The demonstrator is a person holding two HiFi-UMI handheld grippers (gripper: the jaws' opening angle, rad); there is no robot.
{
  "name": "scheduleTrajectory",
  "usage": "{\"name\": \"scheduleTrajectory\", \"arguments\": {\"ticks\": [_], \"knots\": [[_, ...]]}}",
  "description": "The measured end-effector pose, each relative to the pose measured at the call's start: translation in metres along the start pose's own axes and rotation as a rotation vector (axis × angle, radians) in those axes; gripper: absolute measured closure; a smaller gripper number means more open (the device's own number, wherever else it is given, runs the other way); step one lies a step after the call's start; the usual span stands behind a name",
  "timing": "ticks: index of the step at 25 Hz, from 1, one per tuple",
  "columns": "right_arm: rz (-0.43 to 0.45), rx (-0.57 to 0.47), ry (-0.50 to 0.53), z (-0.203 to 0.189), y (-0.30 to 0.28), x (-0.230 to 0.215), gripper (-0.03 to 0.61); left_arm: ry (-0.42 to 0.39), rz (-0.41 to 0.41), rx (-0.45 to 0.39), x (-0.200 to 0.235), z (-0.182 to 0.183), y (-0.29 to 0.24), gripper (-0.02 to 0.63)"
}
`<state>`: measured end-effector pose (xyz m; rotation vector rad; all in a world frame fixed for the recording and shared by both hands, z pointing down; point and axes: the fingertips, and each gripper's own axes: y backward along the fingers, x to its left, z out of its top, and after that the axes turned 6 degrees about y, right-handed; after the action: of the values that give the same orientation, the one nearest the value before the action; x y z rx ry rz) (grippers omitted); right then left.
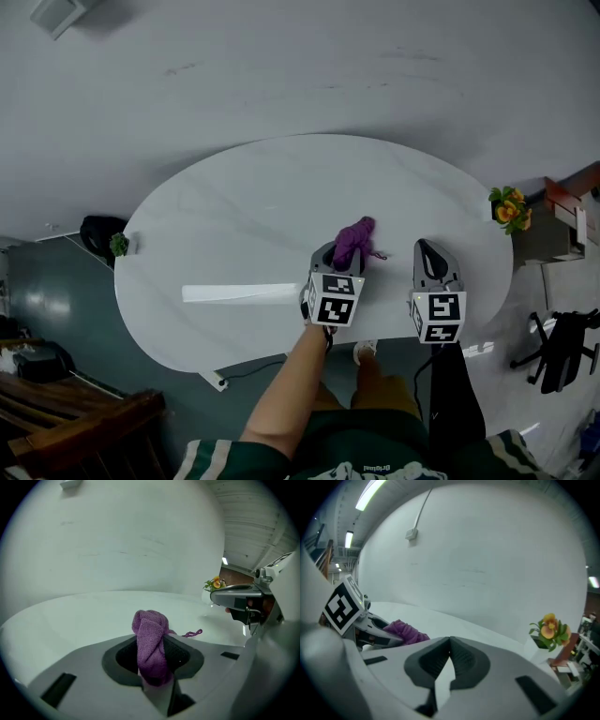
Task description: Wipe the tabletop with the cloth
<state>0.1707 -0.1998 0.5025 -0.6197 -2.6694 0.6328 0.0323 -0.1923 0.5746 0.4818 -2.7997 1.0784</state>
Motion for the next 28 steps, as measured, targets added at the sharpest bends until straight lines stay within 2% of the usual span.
{"name": "scheduleTrajectory", "arguments": {"ticks": [5, 12, 20, 28], "knots": [[0.062, -0.020, 0.030, 0.037, -0.031, 0.081, 0.575, 0.050, 0.062, -0.005, 0.086, -0.018, 0.042, 0.489], [0.152, -0.042, 0.072, 0.081, -0.061, 0.188, 0.575, 0.107, 0.129, -0.029, 0.181, -0.036, 0.100, 0.489], [0.262, -0.069, 0.129, 0.131, -0.078, 0.312, 0.575, 0.199, 0.240, -0.062, 0.291, -0.070, 0.194, 0.488], [0.390, -0.100, 0.187, 0.161, -0.080, 0.426, 0.575, 0.316, 0.435, -0.081, 0.404, -0.125, 0.291, 0.488]]}}
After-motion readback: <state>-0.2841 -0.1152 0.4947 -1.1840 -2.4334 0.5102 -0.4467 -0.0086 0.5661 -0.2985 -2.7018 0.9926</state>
